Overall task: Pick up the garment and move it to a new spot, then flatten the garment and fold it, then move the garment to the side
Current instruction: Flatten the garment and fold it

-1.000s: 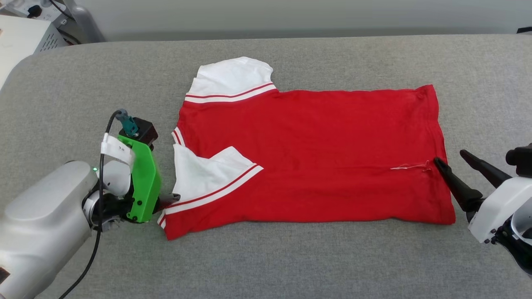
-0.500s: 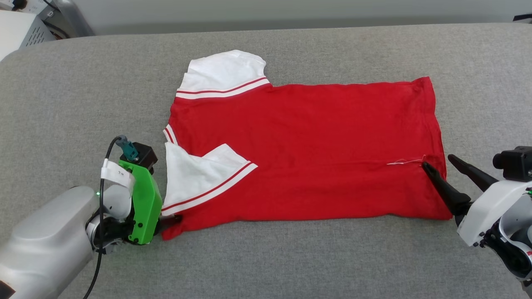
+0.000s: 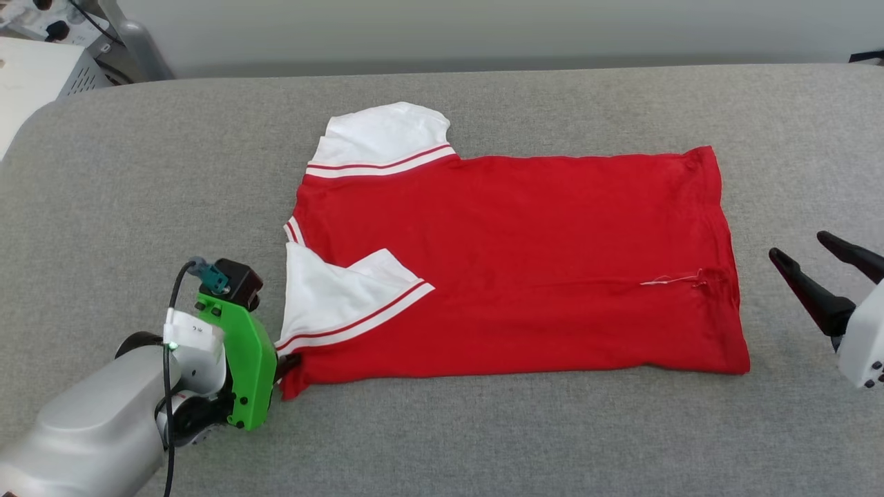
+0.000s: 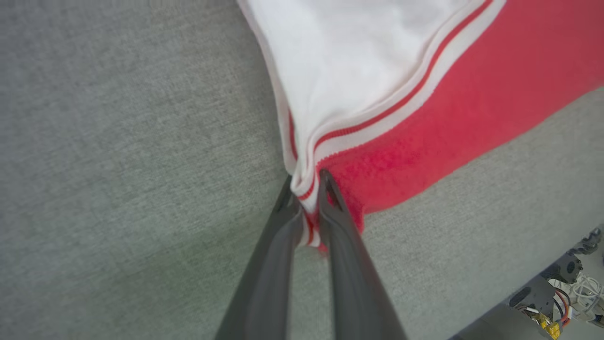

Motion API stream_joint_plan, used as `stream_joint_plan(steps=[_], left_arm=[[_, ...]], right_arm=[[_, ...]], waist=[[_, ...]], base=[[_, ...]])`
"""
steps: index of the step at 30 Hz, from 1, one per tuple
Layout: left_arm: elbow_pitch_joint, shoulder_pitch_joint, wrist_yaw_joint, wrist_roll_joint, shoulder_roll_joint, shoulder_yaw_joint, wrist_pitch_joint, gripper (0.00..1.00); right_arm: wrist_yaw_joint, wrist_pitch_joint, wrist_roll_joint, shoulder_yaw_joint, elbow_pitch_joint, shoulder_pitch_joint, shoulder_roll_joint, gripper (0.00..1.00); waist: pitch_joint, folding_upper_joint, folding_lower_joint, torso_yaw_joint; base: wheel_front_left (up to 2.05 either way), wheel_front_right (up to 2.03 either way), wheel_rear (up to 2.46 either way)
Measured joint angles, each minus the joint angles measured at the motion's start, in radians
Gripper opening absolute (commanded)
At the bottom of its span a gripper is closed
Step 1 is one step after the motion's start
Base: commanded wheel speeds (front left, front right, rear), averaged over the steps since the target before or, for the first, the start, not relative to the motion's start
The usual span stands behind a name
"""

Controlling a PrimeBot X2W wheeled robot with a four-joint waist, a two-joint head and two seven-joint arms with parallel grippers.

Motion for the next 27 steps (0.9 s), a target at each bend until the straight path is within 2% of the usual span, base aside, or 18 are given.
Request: stream_joint_plan(steps=[7, 13, 19, 22, 27], left_arm=[[-0.049, 0.006, 0.000, 0.031, 0.012, 0.004, -0.077, 0.00], [-0.074, 0.006, 0.001, 0.046, 0.019, 0.004, -0.095, 0.00], [-0.085, 0.002, 0.002, 0.061, 0.018, 0.003, -0.104, 0.00], [-0.086, 0.001, 0.002, 0.080, 0.014, 0.001, -0.107, 0.00], [-0.084, -0.009, 0.002, 0.096, 0.006, -0.001, -0.115, 0.00]], right_arm=[[0.000, 0.186, 0.010, 0.003, -0.042, -0.002, -0.038, 1.00], [0.000, 0.325, 0.029, 0.003, -0.002, 0.000, -0.005, 1.00], [0.000, 0.370, -0.014, 0.042, 0.075, -0.004, 0.053, 1.00], [0.000, 0.372, 0.001, 0.048, 0.140, -0.016, 0.105, 1.00], [0.000, 0.348, -0.021, 0.088, 0.239, -0.038, 0.127, 1.00]], waist=[[-0.019, 0.0000, 0.0000, 0.004], [-0.012, 0.0000, 0.0000, 0.014], [0.009, 0.0000, 0.0000, 0.029], [0.021, 0.0000, 0.0000, 0.037], [0.041, 0.0000, 0.0000, 0.051]], base=[[0.00, 0.00, 0.00], [0.00, 0.00, 0.00], [0.00, 0.00, 0.00], [0.00, 0.00, 0.00], [0.00, 0.00, 0.00]])
